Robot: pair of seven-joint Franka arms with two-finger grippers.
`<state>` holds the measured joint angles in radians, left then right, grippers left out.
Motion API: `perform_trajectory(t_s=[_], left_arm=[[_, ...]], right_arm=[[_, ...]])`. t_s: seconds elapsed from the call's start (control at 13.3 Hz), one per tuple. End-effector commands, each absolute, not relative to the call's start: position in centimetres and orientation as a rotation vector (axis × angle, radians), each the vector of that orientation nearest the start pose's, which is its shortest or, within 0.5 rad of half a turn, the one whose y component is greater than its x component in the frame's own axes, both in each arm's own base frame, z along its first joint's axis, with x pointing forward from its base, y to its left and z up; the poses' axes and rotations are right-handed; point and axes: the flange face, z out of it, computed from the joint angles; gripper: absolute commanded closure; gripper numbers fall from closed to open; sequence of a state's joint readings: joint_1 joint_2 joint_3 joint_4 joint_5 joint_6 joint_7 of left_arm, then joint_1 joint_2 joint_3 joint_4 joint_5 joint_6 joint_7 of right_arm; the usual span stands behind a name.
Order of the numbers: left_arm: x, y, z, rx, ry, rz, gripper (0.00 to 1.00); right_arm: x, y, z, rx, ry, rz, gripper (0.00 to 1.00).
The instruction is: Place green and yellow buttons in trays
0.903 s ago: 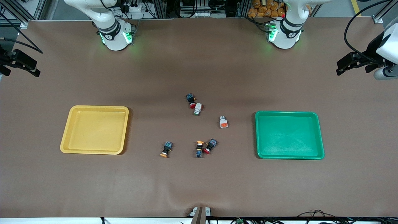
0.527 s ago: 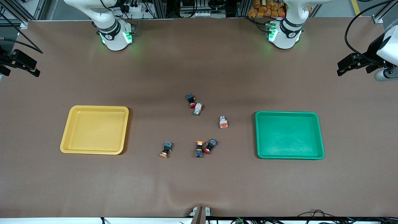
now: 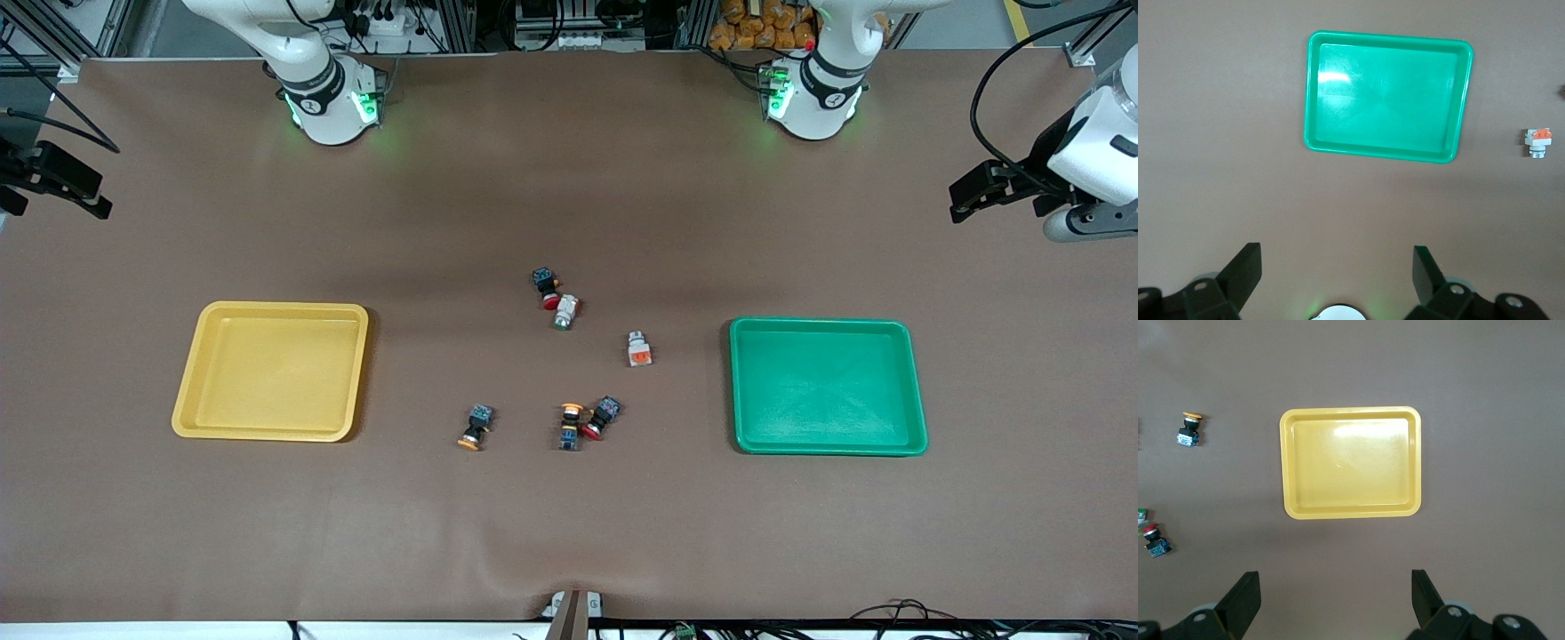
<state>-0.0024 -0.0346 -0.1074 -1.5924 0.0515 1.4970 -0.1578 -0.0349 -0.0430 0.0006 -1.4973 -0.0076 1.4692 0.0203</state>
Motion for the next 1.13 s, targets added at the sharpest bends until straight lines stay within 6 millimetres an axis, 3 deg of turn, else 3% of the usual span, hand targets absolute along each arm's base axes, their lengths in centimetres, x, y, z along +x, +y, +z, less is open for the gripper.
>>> perform_trajectory(t_s=[0.0, 0.08, 0.3, 0.45, 0.75, 0.9, 1.05], left_arm=[[53.8, -5.6, 62.7, -3.06, -0.055, 0.1, 0.0], [54.1, -5.7, 61.9, -3.058, -0.068, 0.12, 0.0], [55.2, -9.4, 58.0, -3.047, -0.074, 0.202, 0.0], [55.8, -13.7, 53.8, -3.037, -0.135, 0.232, 0.0], [57.4, -18.4, 44.5, -3.079, -0.083, 0.26, 0.0], [57.4, -20.6, 40.0, -3.111, -0.13, 0.227, 0.0], [56.5, -24.4, 36.4, -3.122, -0.203, 0.219, 0.0]], right_arm=[[52.7, -2.3, 67.1, -3.156, 0.105, 0.017, 0.0], [52.5, -2.3, 66.9, -3.155, 0.107, 0.048, 0.0], [52.6, -2.7, 66.7, -3.154, 0.117, 0.058, 0.0], [52.6, -2.7, 66.7, -3.154, 0.122, 0.058, 0.0], [53.0, -2.7, 66.4, -3.153, 0.116, 0.056, 0.0], [53.4, -2.7, 65.8, -3.152, 0.116, 0.073, 0.0], [53.5, -2.7, 65.7, -3.158, 0.113, 0.071, 0.0]])
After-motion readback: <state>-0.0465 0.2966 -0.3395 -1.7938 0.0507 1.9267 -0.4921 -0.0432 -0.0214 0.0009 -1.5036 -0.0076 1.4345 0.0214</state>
